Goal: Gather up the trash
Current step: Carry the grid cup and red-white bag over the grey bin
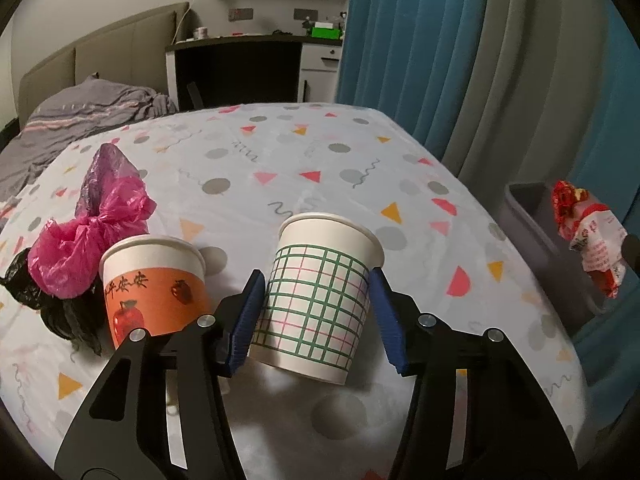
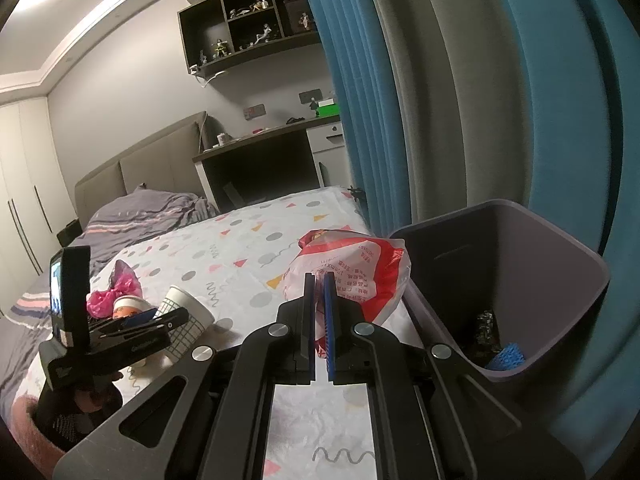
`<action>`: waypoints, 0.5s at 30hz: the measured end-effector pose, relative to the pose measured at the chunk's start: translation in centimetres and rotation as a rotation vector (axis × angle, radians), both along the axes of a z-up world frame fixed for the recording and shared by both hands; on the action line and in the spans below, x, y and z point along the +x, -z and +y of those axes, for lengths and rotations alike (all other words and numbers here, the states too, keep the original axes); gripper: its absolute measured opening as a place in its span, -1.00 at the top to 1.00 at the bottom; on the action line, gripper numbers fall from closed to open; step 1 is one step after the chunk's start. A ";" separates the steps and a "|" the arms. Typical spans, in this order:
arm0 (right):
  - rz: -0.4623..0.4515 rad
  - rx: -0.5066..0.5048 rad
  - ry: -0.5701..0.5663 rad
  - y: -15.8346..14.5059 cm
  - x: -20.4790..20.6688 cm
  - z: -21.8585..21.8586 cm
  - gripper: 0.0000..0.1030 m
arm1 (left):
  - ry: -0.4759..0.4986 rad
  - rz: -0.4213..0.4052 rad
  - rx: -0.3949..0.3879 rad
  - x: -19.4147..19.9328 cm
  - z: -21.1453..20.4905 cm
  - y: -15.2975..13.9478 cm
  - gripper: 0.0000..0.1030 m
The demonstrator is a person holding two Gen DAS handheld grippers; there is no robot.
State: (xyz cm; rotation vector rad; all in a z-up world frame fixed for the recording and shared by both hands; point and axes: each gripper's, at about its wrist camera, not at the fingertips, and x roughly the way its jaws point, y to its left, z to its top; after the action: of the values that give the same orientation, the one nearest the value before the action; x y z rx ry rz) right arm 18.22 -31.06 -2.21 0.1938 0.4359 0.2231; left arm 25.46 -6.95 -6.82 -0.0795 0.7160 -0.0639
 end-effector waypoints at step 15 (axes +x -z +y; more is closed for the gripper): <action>-0.009 -0.010 0.032 -0.3 -0.6 -1.4 0.91 | 0.104 -0.051 -0.055 -1.9 -4.0 -1.2 -0.01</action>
State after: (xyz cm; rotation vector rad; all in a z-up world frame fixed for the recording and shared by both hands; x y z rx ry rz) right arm 17.66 -32.48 -1.87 0.1897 0.4249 0.1901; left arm 23.53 -10.92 -5.62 -0.0932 0.6668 -0.1845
